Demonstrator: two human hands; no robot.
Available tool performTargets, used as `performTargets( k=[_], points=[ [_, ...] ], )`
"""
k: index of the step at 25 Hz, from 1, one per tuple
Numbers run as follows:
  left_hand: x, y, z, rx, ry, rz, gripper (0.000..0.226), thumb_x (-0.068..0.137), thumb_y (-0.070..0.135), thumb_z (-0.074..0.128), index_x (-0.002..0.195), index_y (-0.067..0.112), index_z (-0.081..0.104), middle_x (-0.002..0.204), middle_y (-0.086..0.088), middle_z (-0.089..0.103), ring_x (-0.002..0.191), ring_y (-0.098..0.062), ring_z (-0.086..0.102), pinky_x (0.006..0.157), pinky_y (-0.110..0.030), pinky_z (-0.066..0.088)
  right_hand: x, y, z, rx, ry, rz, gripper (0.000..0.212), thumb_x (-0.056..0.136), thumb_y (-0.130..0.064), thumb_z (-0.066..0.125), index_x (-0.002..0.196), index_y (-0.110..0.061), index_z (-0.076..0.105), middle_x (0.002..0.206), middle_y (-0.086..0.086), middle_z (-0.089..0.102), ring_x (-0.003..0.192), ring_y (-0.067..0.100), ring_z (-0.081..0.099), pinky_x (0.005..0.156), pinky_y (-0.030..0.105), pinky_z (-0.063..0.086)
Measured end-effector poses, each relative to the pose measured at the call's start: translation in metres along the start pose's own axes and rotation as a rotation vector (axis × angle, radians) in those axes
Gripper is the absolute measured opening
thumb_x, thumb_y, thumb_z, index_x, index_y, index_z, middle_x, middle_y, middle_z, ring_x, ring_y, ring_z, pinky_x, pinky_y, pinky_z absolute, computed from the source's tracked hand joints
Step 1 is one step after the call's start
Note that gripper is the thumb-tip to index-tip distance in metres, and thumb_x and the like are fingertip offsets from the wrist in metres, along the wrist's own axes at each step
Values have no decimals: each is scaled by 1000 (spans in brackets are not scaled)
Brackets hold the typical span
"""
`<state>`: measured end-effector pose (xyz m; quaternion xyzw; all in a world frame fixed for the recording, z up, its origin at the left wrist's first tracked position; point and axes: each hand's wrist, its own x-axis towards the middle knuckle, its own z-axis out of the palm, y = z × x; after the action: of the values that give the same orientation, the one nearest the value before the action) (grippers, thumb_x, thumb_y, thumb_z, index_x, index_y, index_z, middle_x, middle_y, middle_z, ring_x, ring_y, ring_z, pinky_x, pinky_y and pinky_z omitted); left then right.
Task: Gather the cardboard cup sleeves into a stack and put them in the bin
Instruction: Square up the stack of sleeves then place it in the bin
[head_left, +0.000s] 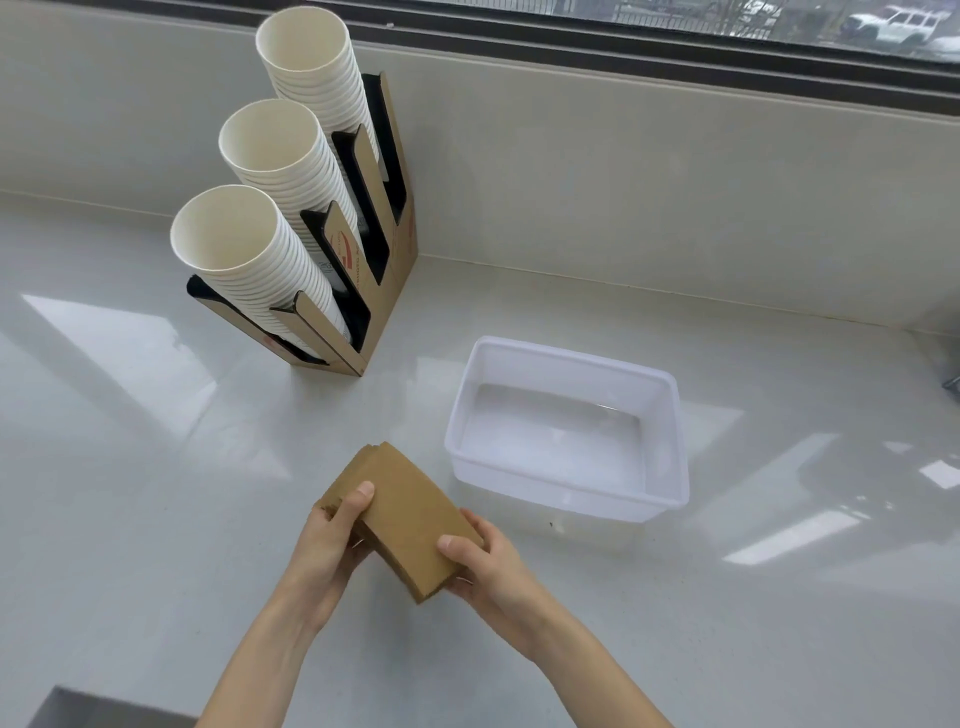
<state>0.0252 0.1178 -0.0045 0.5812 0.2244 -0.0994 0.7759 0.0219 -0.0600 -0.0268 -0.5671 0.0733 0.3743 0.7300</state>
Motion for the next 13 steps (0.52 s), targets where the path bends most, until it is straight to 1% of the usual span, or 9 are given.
performTargets(
  k=[2, 3, 4, 5, 7, 8, 9, 11, 13],
  points=[
    [-1, -1, 2, 87, -109, 32, 92, 41, 58, 79, 118, 17, 49, 109, -4, 63, 99, -18, 62, 76, -26, 52, -11, 0, -11, 12, 95, -53, 106, 56, -34, 73, 143, -10, 18, 138, 13, 46, 106, 17, 58, 89, 27, 49],
    [-2, -2, 5, 136, -174, 38, 95, 35, 60, 80, 117, 21, 49, 112, -2, 63, 101, -14, 63, 76, -24, 53, -19, -1, -18, -1, 145, -83, 105, 54, -35, 73, 142, -10, 22, 133, 11, 51, 108, 17, 57, 93, 29, 48],
    [-4, -2, 9, 202, -241, 44, 92, 36, 60, 80, 115, 24, 49, 113, 0, 63, 102, -10, 63, 77, -21, 53, -27, -2, -25, -34, 188, -113, 101, 52, -37, 72, 139, -10, 29, 126, 7, 57, 107, 15, 59, 96, 29, 46],
    [-5, -2, 14, 281, -299, 47, 84, 40, 57, 79, 113, 27, 49, 114, 2, 63, 101, -6, 63, 78, -18, 52, -36, -3, -33, -73, 218, -145, 91, 52, -36, 71, 134, -13, 37, 117, 2, 63, 102, 10, 62, 93, 26, 47],
    [-8, -3, 24, 434, -394, 49, 68, 49, 48, 73, 110, 31, 49, 112, 6, 62, 98, -2, 62, 78, -14, 50, -54, -3, -48, -144, 274, -189, 68, 60, -27, 68, 125, -22, 46, 107, -8, 65, 89, -4, 65, 78, 12, 50],
    [-7, -5, 29, 523, -432, 49, 63, 51, 46, 71, 109, 34, 48, 112, 8, 61, 98, -2, 62, 79, -13, 49, -61, -2, -57, -166, 300, -208, 64, 64, -22, 64, 124, -27, 44, 108, -12, 63, 85, -10, 64, 72, 8, 50],
    [-6, -9, 33, 612, -460, 51, 61, 52, 46, 70, 108, 38, 46, 114, 10, 59, 101, -3, 59, 83, -15, 48, -66, -1, -65, -189, 325, -223, 64, 68, -18, 63, 127, -31, 40, 111, -15, 60, 84, -14, 63, 70, 6, 49],
    [-2, -21, 40, 754, -485, 90, 62, 53, 46, 70, 107, 43, 41, 117, 12, 53, 111, -2, 49, 97, -19, 39, -72, 1, -76, -265, 356, -251, 70, 77, -8, 64, 133, -36, 32, 117, -18, 55, 90, -16, 59, 74, 5, 48],
    [0, -30, 46, 816, -463, 168, 61, 54, 46, 66, 107, 46, 36, 117, 16, 47, 117, 1, 38, 101, -17, 31, -74, 2, -81, -335, 384, -272, 75, 79, -3, 62, 135, -38, 27, 120, -19, 52, 100, -16, 56, 79, 2, 45]
  ],
)
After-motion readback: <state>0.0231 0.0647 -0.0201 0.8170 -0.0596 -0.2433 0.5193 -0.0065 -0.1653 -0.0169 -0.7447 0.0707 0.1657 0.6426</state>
